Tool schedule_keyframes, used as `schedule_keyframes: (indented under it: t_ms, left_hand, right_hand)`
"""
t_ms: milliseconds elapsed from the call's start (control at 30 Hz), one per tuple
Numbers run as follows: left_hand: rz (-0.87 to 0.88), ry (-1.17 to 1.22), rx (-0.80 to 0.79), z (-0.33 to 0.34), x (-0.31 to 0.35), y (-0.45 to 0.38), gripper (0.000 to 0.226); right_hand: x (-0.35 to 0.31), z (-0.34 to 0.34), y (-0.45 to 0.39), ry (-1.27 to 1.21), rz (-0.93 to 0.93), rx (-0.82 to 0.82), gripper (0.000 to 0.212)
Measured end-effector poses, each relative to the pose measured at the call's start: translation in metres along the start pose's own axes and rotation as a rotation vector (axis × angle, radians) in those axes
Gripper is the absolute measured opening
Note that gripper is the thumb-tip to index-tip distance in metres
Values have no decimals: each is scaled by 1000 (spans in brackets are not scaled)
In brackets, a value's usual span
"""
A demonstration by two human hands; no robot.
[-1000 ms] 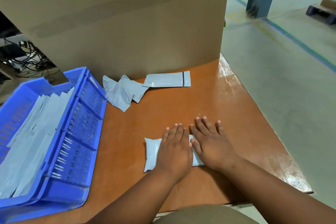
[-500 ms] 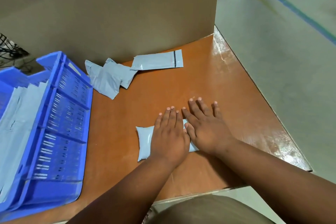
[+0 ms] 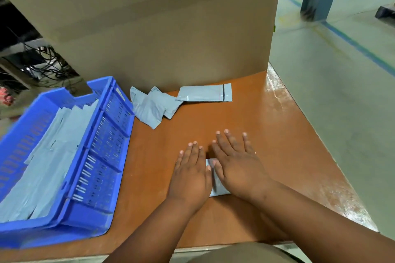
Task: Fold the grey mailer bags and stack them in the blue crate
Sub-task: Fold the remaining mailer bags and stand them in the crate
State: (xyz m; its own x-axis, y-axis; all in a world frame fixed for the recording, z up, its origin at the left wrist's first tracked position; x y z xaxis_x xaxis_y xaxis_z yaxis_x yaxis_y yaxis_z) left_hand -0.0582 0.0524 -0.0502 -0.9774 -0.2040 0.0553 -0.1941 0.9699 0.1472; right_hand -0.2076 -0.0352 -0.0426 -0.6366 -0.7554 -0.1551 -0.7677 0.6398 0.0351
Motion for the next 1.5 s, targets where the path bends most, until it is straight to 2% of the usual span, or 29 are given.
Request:
schedule_keyframes:
  t_ms: [100,200,533,733,833,933,1033,1200,1500]
  left_hand:
    - [-61,38,-26,12,-8,12,76]
    - [-119,70,-8,22,-15,15,72]
    - [-125,89,-33,31,-19,13,69]
    - [-135,54,-93,24,-18,18,74]
    - [-95,1,-88,9,-15,22,78]
    - [69,8,-33,-1,3,32,70]
    - [204,-46,-17,8,23,39,71]
    - [221,-66,-51,34,29,38,80]
    - [230,-56,-86,39,29,37,79]
  right_hand:
    - [-16,26,-7,33,-40,-66,64]
    - [-20,38,-9,46,-56,-60,62]
    - [-23,34,-9,57,-28,-72,63]
    - [-21,30,-8,23,-47,-146,66]
    - [-10,13,2,-16,-87,-119,65]
    - [10,-2,30,20,-61,-82,67]
    - [28,6,59,33,-63,-123,72]
    - [39,29,75,9,-88,-184,79]
    - [40,32,76,14,-83,-192,77]
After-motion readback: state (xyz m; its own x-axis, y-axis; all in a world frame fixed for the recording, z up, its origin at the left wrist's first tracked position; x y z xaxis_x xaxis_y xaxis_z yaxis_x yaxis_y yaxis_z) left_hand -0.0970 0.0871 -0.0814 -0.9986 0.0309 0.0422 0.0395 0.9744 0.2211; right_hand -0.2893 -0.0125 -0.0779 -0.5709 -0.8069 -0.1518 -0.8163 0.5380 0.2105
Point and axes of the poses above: each hand's wrist, its own y-axis away from the middle knuckle, its own z-axis out of the palm, x = y × z, the point moved 2 cm from there along -y, towards the middle knuckle, and after that the axes turned 10 degrees about -x, right-handed, at the moved point
